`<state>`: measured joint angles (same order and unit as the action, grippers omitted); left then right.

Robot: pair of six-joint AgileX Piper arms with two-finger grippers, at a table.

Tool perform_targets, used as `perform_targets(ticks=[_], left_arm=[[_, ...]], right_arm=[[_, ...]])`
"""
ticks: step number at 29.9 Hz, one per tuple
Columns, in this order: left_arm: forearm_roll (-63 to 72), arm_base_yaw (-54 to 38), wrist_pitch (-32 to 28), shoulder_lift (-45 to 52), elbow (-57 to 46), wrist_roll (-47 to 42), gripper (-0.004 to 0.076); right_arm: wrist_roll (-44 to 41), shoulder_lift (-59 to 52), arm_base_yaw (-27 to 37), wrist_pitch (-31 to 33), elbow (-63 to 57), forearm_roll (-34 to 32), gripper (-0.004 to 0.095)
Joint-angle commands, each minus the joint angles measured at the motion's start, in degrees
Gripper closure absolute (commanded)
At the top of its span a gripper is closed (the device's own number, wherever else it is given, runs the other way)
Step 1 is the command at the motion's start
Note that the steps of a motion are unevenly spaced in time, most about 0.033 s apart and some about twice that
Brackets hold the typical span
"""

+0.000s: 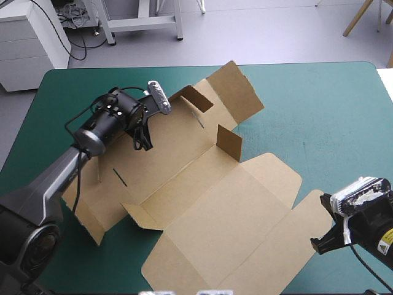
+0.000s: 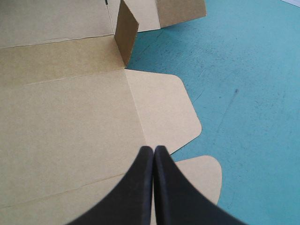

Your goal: Fold the box

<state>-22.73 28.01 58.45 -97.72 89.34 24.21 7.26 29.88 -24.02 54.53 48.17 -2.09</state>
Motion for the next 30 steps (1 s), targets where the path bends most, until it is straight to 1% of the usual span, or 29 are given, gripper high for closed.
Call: perform_targets(ticks=[1,5,10,13,17,20,22,26,30], left_arm=[[-8.92,3.94,-2.88,-0.67,4.88,-0.04,0.0734],[-14.44,7.81,-5.60,-2.58,5.38,0.26,0.0734],[-17.06,11.13,-13.46,-2.64,5.38,-0.19,0.0734],[-19.42,13.55,-13.49,-2.64,5.38,-1.88,0.0734],[-18.75,17.28,-12.38,-2.55,5.03,-3.30,0.0734],[-23.25,20.64,-13.00,-1.34,3.20,-5.60,0.0734],[-29.35,23.32,-13.80,-0.13,0.90,-8.99,0.0734],[-43.84,28.21,-15.32,3.26,-5.85,-19.77,0.0734],[-56.87,31.53,-15.16,6.18,-13.65,-29.53,0.0734]], right_arm=[[0.29,0.18,0.37,-3.25,1.54,-0.32,0.0927],[0.29,0.18,0.37,-3.25,1.54,-0.32,0.0927],[0.17,0.18,0.37,-3.02,1.54,-0.32,0.0927],[0.17,0.18,0.37,-2.79,1.54,-0.32,0.0927],[0.17,0.18,0.37,-2.79,1.54,-0.32,0.0927],[0.17,0.18,0.37,-2.79,1.54,-0.32,0.0927],[0.17,0.18,0.37,-2.79,1.54,-0.32,0.0927],[0.17,0.18,0.37,-2.79,1.54,-0.44,0.0927],[0.17,0.18,0.37,-2.79,1.54,-0.44,0.0927]])
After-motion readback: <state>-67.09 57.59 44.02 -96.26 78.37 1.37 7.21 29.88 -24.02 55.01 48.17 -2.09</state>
